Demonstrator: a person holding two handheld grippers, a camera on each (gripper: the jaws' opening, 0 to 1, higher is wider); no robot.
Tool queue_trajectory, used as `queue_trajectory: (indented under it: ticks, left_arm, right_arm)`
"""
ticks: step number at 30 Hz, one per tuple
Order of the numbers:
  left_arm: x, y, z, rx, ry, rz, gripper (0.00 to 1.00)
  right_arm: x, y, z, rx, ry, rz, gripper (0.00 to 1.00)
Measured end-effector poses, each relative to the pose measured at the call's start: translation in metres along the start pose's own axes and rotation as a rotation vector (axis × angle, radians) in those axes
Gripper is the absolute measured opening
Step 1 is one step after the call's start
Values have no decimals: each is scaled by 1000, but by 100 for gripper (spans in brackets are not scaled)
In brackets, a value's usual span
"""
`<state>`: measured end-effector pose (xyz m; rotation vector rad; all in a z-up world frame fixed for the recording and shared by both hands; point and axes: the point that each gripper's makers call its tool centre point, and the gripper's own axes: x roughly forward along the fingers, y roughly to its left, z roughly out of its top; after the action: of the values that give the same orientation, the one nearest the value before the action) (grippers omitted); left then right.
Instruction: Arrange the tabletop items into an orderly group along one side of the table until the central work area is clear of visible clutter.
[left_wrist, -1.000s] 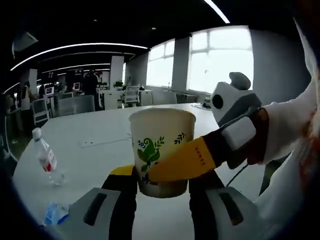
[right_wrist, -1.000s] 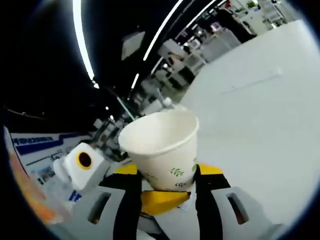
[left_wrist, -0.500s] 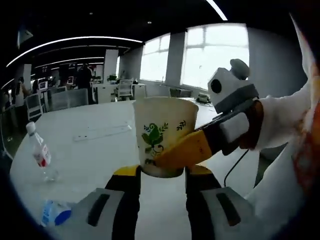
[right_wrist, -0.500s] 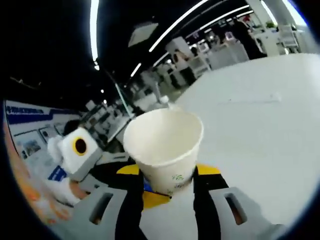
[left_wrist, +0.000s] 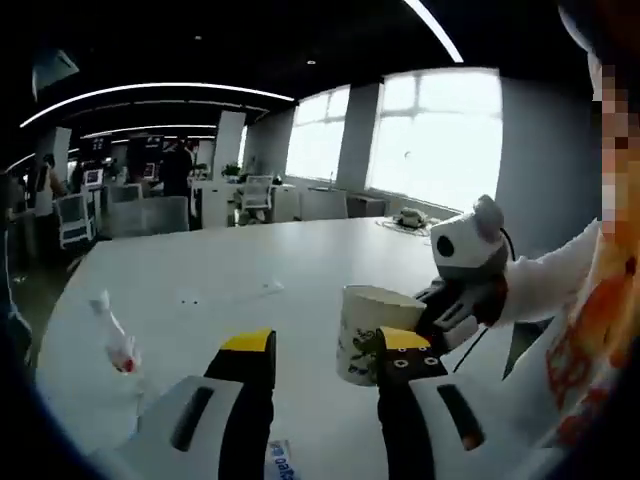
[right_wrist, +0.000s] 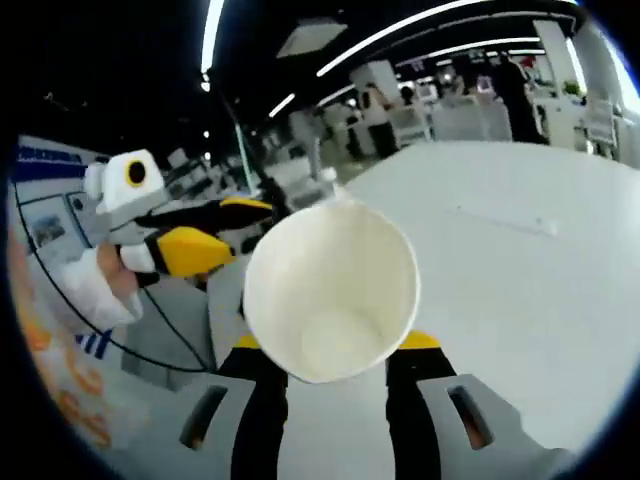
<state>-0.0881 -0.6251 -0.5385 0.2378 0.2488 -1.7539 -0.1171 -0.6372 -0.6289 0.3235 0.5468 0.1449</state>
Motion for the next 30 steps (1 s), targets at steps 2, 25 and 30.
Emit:
queue_trajectory:
  ticks: [2, 25, 30]
  left_arm:
    - [6, -16, 6, 111, 38, -111, 41]
    - [19, -58, -17, 587, 322, -481, 9]
    - [17, -60, -23, 549, 340, -494, 2]
  right_arm:
    - [1, 2, -1, -21, 14, 6, 36]
    - [-3, 9, -7, -111, 74, 61, 35]
    - [0, 15, -12, -147, 93, 71, 35]
